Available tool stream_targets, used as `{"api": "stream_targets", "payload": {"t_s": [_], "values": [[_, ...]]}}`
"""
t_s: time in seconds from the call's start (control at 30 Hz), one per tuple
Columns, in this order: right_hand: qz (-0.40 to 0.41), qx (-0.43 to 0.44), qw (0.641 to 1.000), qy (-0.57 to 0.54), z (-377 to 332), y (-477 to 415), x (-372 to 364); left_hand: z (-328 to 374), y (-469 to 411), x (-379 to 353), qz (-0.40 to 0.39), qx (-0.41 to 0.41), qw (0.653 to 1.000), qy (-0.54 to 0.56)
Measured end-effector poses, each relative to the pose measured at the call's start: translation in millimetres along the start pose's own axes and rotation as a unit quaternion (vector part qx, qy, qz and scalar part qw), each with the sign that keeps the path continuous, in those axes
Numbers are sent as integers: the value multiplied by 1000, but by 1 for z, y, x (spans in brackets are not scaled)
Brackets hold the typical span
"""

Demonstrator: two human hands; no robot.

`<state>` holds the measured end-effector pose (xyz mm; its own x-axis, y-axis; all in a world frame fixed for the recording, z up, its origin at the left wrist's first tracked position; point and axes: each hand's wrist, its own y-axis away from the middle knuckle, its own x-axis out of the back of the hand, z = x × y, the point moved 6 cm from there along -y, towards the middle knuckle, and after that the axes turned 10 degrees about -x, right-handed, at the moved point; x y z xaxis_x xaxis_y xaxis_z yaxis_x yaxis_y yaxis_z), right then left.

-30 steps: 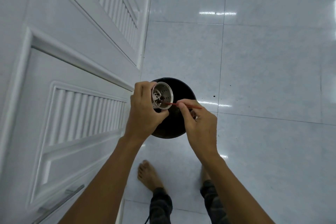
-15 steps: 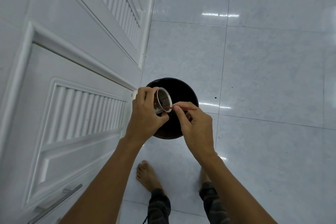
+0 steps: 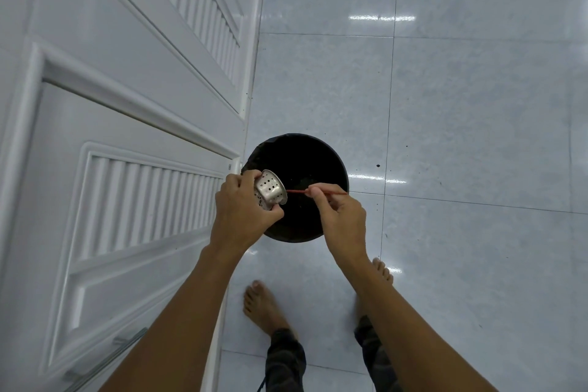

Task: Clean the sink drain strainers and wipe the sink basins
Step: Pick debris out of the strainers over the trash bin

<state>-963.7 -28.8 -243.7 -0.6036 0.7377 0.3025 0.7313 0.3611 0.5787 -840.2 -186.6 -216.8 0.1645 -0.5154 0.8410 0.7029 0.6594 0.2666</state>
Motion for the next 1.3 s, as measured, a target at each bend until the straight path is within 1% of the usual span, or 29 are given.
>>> {"api": "stream_targets", "payload": {"t_s": [0.07, 0.13, 0.17, 0.2, 0.27, 0.3, 0.33, 0.4, 0.47, 0.53, 0.57, 0.63, 0.7, 0.8, 0.87, 0.9, 1.0, 1.1, 1.2, 1.3], "values": [[-62, -58, 995, -43, 10, -3, -6, 1, -1, -2, -17, -5, 1000, 16], [-120, -108, 983, -86, 14, -2, -13, 4, -2, -3, -24, -16, 999, 46], [-123, -116, 981, -91, 15, -2, -14, 7, -3, -2, -22, -23, 998, 58], [-108, -114, 984, -89, 14, -4, -12, 8, -4, -2, -19, -27, 997, 64], [-52, -104, 990, -79, 12, -10, -3, 7, -7, 0, -16, -19, 997, 68], [-38, -102, 990, -85, 11, -12, 1, 5, -8, 0, -16, -10, 997, 71], [-41, -104, 989, -99, 10, -14, 2, 2, -8, 0, -18, -1, 997, 77], [-87, -112, 980, -137, 8, -15, -2, -1, -10, 0, -23, 1, 996, 90], [-121, -109, 979, -124, 5, -13, -8, 2, -12, 0, -23, -16, 995, 101], [-93, -101, 987, -86, 6, -15, -7, 6, -13, 0, -20, -28, 993, 111], [-70, -105, 988, -87, 5, -16, -5, 7, -13, 0, -20, -29, 992, 118], [-52, -125, 981, -140, 2, -18, 0, 8, -13, 0, -22, -29, 990, 134], [-91, -150, 964, -203, -3, -19, -2, 8, -14, 0, -27, -33, 988, 146], [-157, -178, 943, -234, -2, -15, -7, 12, -16, 4, -26, -43, 984, 169], [-167, -188, 943, -219, 3, -15, -4, 15, -16, 7, -18, -51, 983, 174], [-162, -185, 949, -197, 5, -16, -1, 15, -15, 9, -12, -51, 983, 177], [-141, -125, 976, -110, 6, -19, 5, 14, -14, 11, -6, -50, 984, 172], [-115, -76, 987, -76, 4, -20, 3, 11, -12, 5, -15, -39, 988, 149], [-81, -72, 991, -82, 6, -18, 2, 3, -9, -1, -21, 7, 990, 137], [-115, -109, 980, -123, 15, -13, -3, 0, -8, -6, -42, 25, 990, 134]]}}
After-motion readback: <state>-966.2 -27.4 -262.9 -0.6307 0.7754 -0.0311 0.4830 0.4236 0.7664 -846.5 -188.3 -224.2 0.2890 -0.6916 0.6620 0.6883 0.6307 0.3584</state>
